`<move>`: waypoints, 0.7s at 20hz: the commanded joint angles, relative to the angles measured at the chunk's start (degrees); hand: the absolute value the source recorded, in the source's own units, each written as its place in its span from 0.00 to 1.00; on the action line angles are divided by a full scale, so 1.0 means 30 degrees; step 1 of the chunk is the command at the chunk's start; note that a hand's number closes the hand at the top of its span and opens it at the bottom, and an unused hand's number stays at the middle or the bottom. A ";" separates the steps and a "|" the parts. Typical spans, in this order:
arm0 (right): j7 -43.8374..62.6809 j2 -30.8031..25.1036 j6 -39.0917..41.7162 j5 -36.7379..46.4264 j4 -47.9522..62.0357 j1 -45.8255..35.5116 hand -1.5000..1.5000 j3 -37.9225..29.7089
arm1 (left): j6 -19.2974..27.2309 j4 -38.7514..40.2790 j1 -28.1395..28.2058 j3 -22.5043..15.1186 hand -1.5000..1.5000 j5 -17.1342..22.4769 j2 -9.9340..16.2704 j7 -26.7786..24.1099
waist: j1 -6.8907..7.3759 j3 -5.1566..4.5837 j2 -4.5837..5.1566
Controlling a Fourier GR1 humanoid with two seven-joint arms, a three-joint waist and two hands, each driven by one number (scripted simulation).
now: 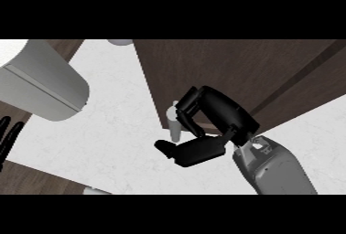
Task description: Pick up the bottled water, place it into the cabinet and close the cabinet
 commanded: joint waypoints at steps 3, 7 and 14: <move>-0.0083 0.1328 -0.3731 0.1355 0.5097 -0.5011 1.00 -0.1961 | -0.0065 0.0250 -0.0030 0.0213 0.00 0.0180 -0.0170 -0.0114 | -0.0459 0.0064 -0.0045; -0.0776 0.1356 -0.5463 0.0893 0.7656 -0.7040 1.00 -0.2569 | -0.0238 0.0694 0.0215 0.0333 0.00 0.0228 -0.0486 -0.0396 | -0.0632 0.0091 -0.0063; -0.1342 0.1374 -0.7519 -0.0740 0.9374 -0.7680 0.00 -0.3383 | -0.0439 0.0611 0.0219 0.0821 0.00 0.0351 -0.0199 -0.0387 | -0.0870 0.0151 -0.0001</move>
